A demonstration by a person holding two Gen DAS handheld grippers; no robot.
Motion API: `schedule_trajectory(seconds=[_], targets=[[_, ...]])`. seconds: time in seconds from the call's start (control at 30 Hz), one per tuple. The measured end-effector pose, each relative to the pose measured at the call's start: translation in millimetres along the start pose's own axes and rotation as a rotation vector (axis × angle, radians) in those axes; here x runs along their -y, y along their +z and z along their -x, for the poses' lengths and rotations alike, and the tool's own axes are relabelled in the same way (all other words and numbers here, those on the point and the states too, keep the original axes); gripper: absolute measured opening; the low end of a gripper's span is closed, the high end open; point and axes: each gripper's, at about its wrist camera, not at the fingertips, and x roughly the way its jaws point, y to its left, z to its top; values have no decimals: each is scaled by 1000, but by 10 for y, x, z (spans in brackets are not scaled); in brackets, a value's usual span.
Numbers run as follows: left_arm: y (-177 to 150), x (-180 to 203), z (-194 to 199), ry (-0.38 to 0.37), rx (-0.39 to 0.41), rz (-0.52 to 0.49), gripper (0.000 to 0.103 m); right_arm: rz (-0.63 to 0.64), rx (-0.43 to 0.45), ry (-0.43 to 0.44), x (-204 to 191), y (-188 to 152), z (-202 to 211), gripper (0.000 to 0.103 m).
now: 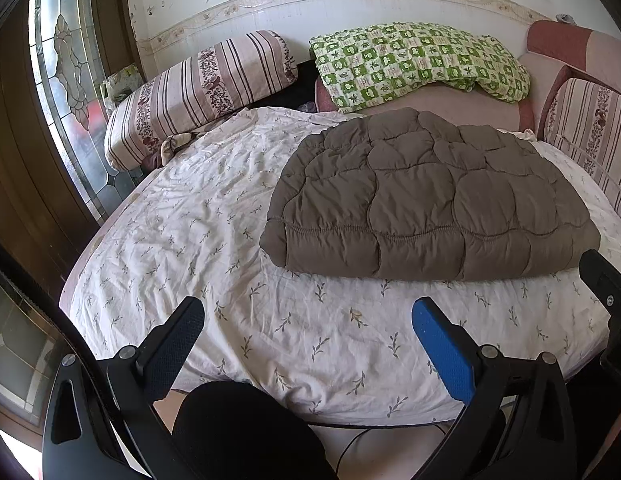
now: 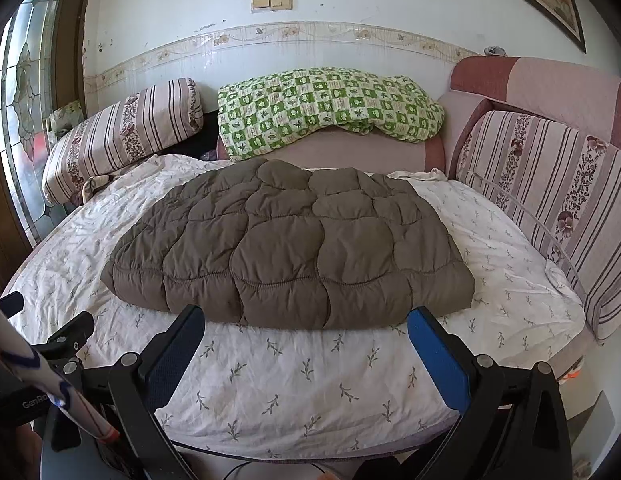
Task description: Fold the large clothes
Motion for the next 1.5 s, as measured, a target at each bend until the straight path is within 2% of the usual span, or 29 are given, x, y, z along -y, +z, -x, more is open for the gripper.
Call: schedule_trajectory(seconds=[1.5], targets=[[-55, -41, -26, -9, -11, -14, 103, -3, -4, -6, -6, -43, 1, 103]])
